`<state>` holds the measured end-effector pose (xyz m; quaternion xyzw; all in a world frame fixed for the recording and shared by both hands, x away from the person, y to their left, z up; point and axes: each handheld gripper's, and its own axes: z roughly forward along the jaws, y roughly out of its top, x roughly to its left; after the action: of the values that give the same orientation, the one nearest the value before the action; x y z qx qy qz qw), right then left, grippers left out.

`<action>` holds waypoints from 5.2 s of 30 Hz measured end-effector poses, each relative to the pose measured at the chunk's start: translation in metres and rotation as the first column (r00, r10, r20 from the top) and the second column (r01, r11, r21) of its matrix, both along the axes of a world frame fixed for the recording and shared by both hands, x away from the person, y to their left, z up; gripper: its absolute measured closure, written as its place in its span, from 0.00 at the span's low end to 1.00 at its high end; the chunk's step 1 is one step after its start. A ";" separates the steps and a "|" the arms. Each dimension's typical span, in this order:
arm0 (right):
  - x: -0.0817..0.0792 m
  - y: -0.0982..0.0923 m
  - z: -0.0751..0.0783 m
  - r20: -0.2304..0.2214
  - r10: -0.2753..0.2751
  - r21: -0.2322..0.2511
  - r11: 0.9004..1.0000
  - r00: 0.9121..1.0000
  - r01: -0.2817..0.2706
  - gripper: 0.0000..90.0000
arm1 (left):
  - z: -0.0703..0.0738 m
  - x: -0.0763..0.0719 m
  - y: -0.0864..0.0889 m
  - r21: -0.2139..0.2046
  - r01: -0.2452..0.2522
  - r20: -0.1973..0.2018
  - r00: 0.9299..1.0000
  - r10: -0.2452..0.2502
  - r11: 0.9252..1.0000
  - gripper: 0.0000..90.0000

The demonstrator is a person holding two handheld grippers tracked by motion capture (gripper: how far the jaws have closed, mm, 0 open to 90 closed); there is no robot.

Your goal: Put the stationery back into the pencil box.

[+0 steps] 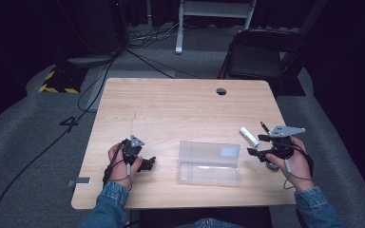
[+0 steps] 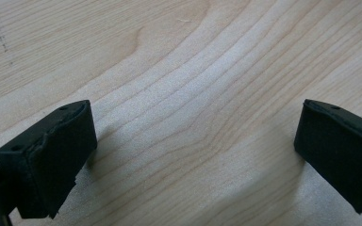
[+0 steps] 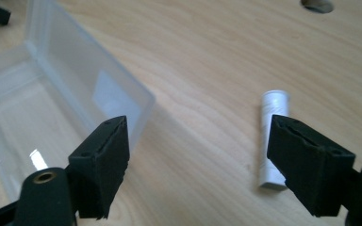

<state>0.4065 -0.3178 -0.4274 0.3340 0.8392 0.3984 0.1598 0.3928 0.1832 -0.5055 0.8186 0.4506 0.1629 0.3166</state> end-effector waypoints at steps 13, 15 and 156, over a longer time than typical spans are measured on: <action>0.031 -0.029 0.006 0.042 -0.171 0.032 0.985 0.984 0.169 0.34 | 0.000 -0.003 0.000 -0.004 -0.014 -0.001 1.000 0.014 1.000 0.00; 0.036 -0.032 0.004 0.033 -0.187 0.030 0.982 0.982 0.186 0.37 | 0.000 -0.003 0.000 -0.004 -0.014 -0.001 1.000 0.014 1.000 0.00; 0.026 0.042 0.065 0.037 0.085 0.090 0.992 0.996 -0.088 0.90 | 0.000 -0.003 0.000 -0.002 -0.010 -0.002 1.000 0.010 1.000 0.00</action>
<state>0.4324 -0.2756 -0.3620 0.2977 0.8308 0.4485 0.1409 0.3894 0.1835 -0.5056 0.8162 0.4550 0.1633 0.3164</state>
